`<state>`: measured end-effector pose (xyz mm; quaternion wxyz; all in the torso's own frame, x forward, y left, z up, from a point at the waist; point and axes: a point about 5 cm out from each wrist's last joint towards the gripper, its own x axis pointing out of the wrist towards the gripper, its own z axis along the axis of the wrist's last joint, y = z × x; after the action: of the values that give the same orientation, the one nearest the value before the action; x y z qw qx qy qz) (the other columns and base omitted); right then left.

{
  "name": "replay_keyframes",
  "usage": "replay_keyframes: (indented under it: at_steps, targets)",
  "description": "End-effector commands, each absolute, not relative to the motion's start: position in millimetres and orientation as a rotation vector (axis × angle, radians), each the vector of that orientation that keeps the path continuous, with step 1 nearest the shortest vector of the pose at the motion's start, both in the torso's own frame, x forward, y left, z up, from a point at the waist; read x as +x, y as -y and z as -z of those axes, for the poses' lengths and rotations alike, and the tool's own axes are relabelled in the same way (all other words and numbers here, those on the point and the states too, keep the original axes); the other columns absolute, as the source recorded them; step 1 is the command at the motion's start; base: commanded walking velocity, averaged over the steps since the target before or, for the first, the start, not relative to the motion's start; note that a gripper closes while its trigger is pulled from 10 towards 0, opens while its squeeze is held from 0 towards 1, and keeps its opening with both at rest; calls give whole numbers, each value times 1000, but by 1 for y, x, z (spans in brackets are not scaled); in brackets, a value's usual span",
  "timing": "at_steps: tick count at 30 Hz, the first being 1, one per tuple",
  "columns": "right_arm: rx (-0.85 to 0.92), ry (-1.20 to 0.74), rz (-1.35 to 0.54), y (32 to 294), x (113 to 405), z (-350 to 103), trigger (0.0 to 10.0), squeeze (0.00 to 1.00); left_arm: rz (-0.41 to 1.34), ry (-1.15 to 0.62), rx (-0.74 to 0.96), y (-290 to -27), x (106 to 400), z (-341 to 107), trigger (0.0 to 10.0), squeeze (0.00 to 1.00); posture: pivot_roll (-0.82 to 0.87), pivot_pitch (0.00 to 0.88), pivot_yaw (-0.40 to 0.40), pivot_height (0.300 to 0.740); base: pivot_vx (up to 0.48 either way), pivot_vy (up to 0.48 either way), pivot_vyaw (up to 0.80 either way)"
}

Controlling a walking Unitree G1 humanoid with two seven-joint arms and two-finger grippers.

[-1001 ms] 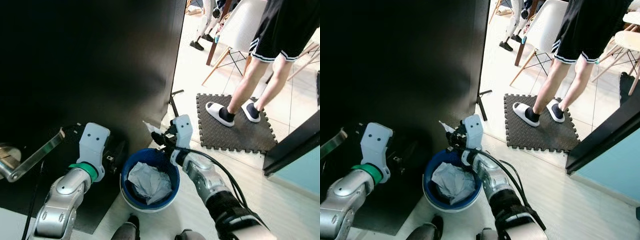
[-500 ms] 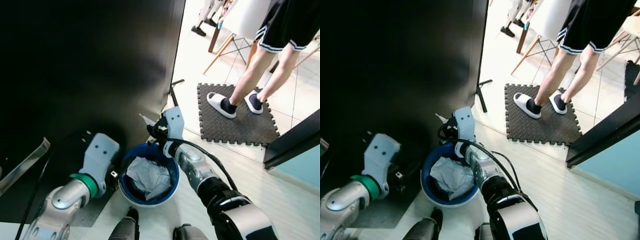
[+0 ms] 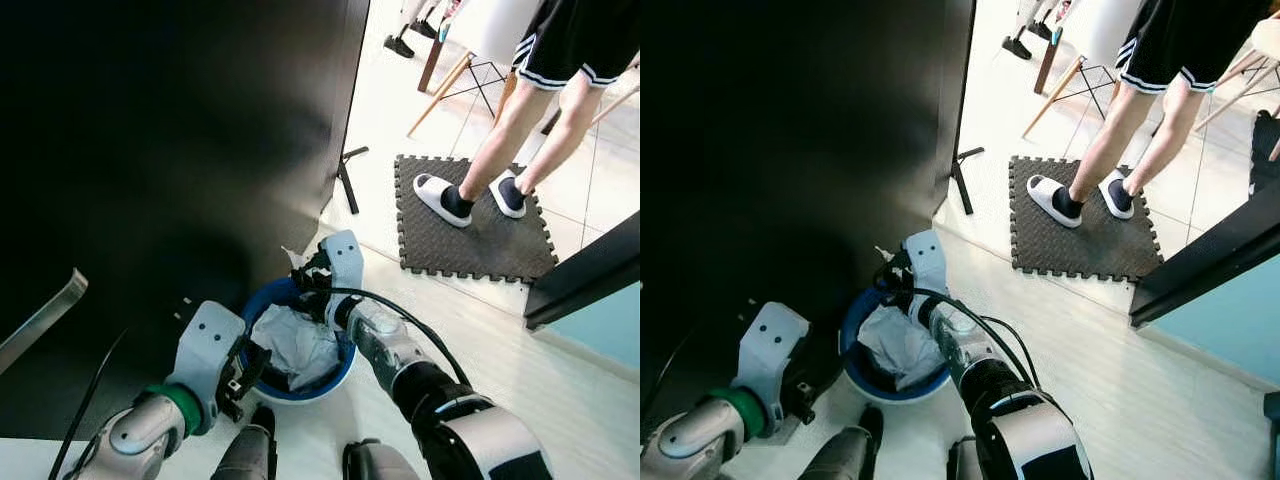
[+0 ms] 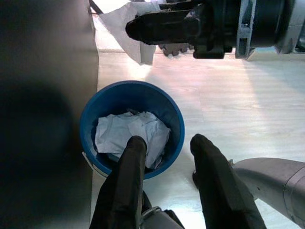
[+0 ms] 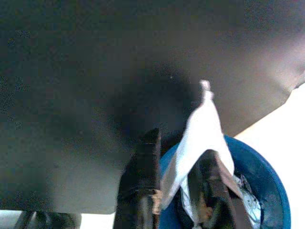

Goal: Clean up the room

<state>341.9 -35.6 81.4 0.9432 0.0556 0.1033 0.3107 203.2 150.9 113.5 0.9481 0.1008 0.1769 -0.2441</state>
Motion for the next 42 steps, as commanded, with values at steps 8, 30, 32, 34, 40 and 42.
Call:
replay_keyframes:
  at_steps: [8,30,32,34,40,42]
  targets:
    - [94,-230,-663,23,338,-80,10000,137,487,-374,181,-151,201,-112,10000,0,133,207,12,714,0,0,0]
    - [178,13,-498,92,316,-73,10000,0,171,-340,149,-148,244,-89,10000,0,27,157,12,714,0,0,0]
    - [168,29,-485,97,314,-74,10000,0,165,-338,137,-147,246,-89,10000,0,1,152,17,714,0,0,0]
    - [178,56,-457,105,313,-79,10000,0,157,-331,124,-142,253,-89,10000,0,-10,143,21,714,0,0,0]
    - [194,69,-441,107,315,-82,10000,0,148,-308,116,-139,262,-92,10000,0,-11,137,22,714,0,0,0]
    - [194,69,-441,107,315,-82,10000,0,148,-308,116,-139,262,-92,10000,0,-11,137,22,714,0,0,0]
